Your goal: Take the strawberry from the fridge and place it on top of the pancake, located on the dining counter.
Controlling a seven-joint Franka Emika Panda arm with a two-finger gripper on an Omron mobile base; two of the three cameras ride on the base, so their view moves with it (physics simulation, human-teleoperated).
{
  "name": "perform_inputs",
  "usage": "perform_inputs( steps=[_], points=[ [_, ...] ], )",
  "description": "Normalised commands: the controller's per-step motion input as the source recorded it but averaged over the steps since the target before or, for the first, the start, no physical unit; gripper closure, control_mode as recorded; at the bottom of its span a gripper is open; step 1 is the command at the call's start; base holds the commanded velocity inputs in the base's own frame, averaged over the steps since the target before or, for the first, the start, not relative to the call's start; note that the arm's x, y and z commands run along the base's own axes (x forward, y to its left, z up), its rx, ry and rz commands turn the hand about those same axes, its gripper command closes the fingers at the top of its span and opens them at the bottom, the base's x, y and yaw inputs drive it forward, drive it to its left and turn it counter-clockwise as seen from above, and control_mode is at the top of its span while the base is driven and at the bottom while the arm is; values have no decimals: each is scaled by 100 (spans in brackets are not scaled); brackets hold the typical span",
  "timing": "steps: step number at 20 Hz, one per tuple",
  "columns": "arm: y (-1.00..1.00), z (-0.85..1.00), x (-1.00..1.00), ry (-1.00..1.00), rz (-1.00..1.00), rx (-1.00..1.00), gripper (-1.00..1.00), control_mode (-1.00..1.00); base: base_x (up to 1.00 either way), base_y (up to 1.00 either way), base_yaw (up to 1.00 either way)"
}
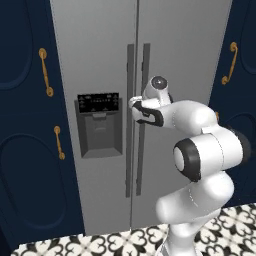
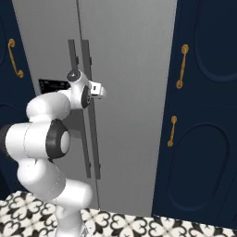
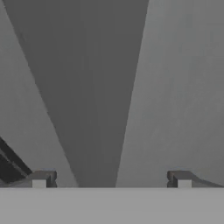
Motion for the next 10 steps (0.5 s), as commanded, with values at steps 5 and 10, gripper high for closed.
perform_inputs(
  steps=[5, 10],
  points=[
    [0, -22, 61, -1, 0, 0, -100, -100, 0, 0, 0],
    [0, -33, 71, -3, -1, -1, 100, -100, 0, 0, 0]
  ],
)
